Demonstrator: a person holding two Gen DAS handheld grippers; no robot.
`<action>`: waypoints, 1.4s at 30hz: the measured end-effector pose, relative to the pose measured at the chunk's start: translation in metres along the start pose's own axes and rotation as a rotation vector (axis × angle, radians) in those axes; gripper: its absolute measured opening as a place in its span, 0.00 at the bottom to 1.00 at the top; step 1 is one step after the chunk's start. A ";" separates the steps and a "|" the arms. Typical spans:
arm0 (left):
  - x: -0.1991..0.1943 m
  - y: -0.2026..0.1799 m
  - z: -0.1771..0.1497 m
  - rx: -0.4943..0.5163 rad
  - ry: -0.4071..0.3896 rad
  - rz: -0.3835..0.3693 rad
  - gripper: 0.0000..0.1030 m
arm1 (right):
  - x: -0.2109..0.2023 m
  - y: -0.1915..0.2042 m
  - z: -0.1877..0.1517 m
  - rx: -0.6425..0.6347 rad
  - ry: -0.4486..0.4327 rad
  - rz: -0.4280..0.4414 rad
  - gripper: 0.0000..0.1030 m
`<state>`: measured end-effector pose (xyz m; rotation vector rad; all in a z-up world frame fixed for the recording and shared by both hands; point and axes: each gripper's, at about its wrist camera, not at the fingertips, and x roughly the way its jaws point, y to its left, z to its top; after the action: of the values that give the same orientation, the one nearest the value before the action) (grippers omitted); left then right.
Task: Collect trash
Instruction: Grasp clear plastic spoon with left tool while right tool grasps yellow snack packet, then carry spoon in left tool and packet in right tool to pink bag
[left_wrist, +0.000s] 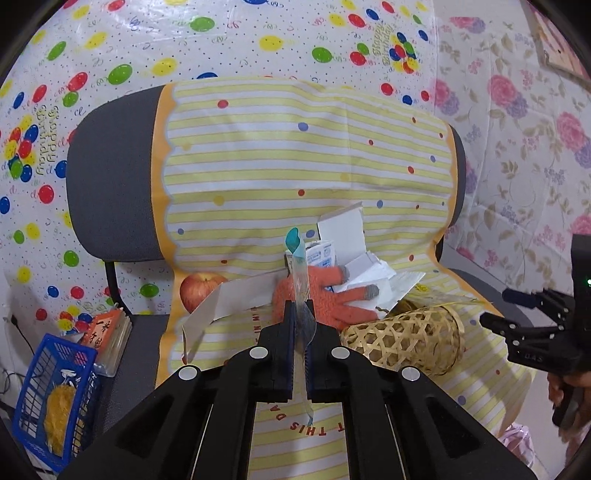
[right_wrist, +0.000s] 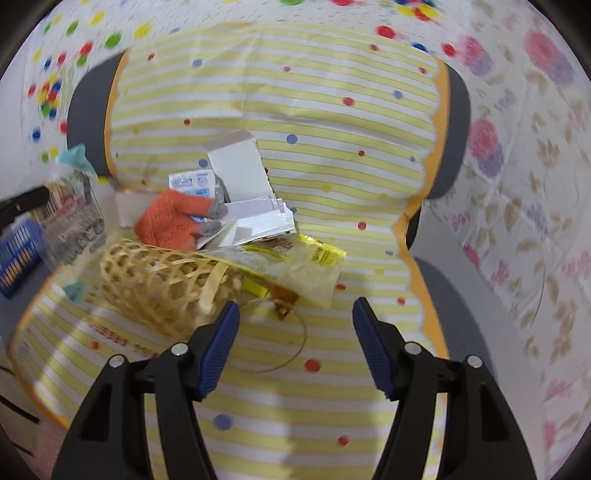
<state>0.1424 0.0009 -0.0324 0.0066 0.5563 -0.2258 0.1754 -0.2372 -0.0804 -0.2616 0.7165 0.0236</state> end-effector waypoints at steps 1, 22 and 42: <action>0.002 0.000 0.000 -0.001 0.002 0.000 0.05 | 0.003 0.002 0.002 -0.022 0.004 -0.007 0.64; -0.020 -0.016 0.011 0.022 -0.060 -0.012 0.05 | -0.019 -0.027 0.020 0.059 -0.105 -0.031 0.04; -0.117 -0.138 -0.055 0.140 -0.155 -0.330 0.05 | -0.208 -0.055 -0.085 0.366 -0.231 -0.104 0.03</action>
<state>-0.0123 -0.1053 -0.0100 0.0325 0.3834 -0.5819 -0.0307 -0.2968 0.0059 0.0551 0.4648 -0.1731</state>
